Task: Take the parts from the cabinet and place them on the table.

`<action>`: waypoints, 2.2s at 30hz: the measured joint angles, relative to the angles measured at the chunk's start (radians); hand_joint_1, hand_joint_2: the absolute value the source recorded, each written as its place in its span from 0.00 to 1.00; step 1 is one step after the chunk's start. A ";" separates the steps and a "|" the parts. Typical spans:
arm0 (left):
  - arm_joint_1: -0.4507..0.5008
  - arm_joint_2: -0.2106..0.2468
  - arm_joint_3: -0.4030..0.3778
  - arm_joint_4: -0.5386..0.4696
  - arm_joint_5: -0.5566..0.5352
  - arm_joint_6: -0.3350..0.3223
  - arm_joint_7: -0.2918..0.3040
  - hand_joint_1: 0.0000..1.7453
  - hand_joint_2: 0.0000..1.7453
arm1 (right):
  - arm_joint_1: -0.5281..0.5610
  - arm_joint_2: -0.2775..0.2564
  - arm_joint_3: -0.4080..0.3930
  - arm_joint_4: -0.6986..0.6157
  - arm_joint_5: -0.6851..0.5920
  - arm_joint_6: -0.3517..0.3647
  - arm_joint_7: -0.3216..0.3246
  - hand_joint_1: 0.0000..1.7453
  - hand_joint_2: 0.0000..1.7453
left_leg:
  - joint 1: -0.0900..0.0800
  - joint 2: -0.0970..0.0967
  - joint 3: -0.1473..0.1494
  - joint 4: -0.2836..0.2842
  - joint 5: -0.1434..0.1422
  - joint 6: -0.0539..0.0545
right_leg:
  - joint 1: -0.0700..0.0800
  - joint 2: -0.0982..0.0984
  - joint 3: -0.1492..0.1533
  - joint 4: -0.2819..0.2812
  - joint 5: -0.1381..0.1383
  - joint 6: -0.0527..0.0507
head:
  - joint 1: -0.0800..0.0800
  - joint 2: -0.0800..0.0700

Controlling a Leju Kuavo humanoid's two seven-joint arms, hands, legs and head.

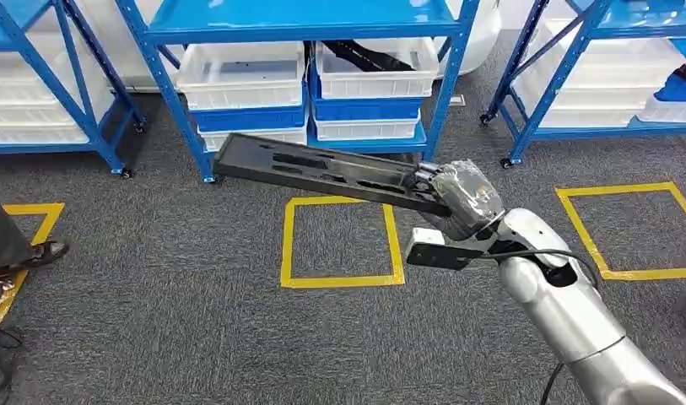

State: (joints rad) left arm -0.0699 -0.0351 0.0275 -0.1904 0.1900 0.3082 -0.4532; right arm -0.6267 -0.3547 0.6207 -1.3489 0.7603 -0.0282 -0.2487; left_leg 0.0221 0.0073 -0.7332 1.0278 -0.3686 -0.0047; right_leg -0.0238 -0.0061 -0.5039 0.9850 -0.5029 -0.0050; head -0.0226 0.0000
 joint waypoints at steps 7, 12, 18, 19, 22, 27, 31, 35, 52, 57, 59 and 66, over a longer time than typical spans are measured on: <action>0.000 0.000 0.001 0.000 0.001 -0.004 -0.001 0.00 1.00 | 0.001 0.003 0.000 -0.002 0.008 0.007 -0.003 0.98 1.00 | 0.002 -0.006 0.035 0.259 -0.116 -0.015 | 0.008 -0.001 -0.113 0.005 0.095 -0.009 | -0.005 0.000; -0.007 0.005 0.003 -0.004 0.001 -0.004 -0.019 0.00 1.00 | -0.012 0.005 -0.005 -0.003 0.003 0.011 -0.006 0.98 1.00 | -0.006 -0.006 0.257 -0.028 -0.180 0.014 | 0.021 -0.005 -0.154 0.023 0.136 0.018 | -0.003 0.000; -0.002 0.002 0.003 -0.003 0.000 -0.003 -0.023 0.00 1.00 | -0.004 0.005 -0.019 -0.005 -0.029 -0.010 -0.013 0.98 1.00 | -0.003 0.010 0.201 -0.041 -0.124 0.055 | 0.013 0.002 -0.264 0.263 0.005 0.023 | 0.008 0.000; 0.000 0.003 0.003 -0.003 0.000 -0.003 -0.023 0.00 1.00 | -0.001 0.005 -0.020 -0.005 -0.035 -0.010 -0.010 0.98 1.00 | -0.003 0.014 0.190 -0.041 -0.115 0.053 | 0.011 0.002 -0.278 0.330 -0.020 0.030 | 0.010 0.000; 0.004 0.001 0.003 -0.003 -0.002 -0.003 -0.024 0.00 1.00 | 0.004 0.006 -0.023 -0.005 -0.038 -0.009 -0.003 0.98 1.00 | 0.003 0.034 0.179 -0.039 -0.100 0.040 | -0.004 -0.002 -0.171 0.216 0.005 0.063 | 0.012 0.000; 0.003 0.006 0.003 -0.003 -0.003 -0.003 -0.024 0.00 1.00 | -0.003 0.010 -0.028 -0.011 -0.039 -0.009 -0.002 0.98 1.00 | -0.008 0.075 0.168 -0.031 -0.090 0.015 | 0.005 -0.037 -0.063 0.021 0.035 0.052 | 0.013 0.000; 0.001 0.006 0.003 -0.003 -0.003 -0.003 -0.025 0.00 1.00 | -0.009 0.010 -0.034 -0.013 -0.043 -0.008 -0.002 0.98 1.00 | 0.005 0.030 0.139 0.038 -0.150 -0.004 | -0.001 0.000 -0.073 0.020 0.051 0.012 | 0.012 0.000; 0.005 0.007 0.004 -0.003 -0.003 -0.002 -0.025 0.00 1.00 | -0.009 0.011 -0.034 -0.012 -0.045 -0.006 -0.003 0.98 1.00 | 0.002 -0.006 0.016 0.299 -0.256 0.002 | 0.017 0.039 -0.090 0.020 0.064 -0.010 | 0.010 0.000; 0.005 0.003 0.004 -0.003 -0.012 0.003 -0.016 0.00 1.00 | 0.004 -0.007 -0.041 -0.016 -0.038 -0.018 0.005 0.98 1.00 | -0.004 0.045 0.186 -0.053 -0.090 0.056 | -0.007 0.008 -0.217 0.247 0.002 0.058 | 0.024 0.000; 0.004 0.005 0.005 -0.003 -0.010 0.005 -0.016 0.00 1.00 | 0.010 -0.009 -0.041 -0.023 -0.037 -0.022 0.006 0.98 1.00 | -0.008 0.092 0.189 -0.033 -0.108 0.017 | -0.012 -0.037 -0.098 0.024 0.068 0.060 | 0.022 0.000; 0.003 0.003 0.007 -0.003 -0.010 0.005 -0.015 0.00 1.00 | 0.017 -0.013 -0.042 -0.024 -0.037 -0.022 0.006 0.98 1.00 | -0.001 0.110 0.191 -0.035 -0.109 0.011 | -0.011 -0.016 -0.105 0.029 0.068 0.050 | 0.019 0.000; 0.009 0.002 0.016 -0.002 -0.009 0.011 -0.005 0.00 1.00 | 0.026 -0.002 -0.039 -0.029 -0.025 -0.032 0.007 0.98 1.00 | 0.007 -0.007 0.041 0.281 -0.260 0.012 | 0.004 0.056 -0.111 0.027 0.078 0.012 | 0.013 0.000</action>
State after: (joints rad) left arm -0.0609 -0.0332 0.0439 -0.1923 0.1808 0.3197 -0.4578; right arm -0.6005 -0.3571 0.5813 -1.3779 0.7354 -0.0603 -0.2419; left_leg 0.0287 0.0000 -0.6923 1.3085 -0.6283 0.0075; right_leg -0.0203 0.0495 -0.6150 1.0121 -0.4246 0.0075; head -0.0095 0.0000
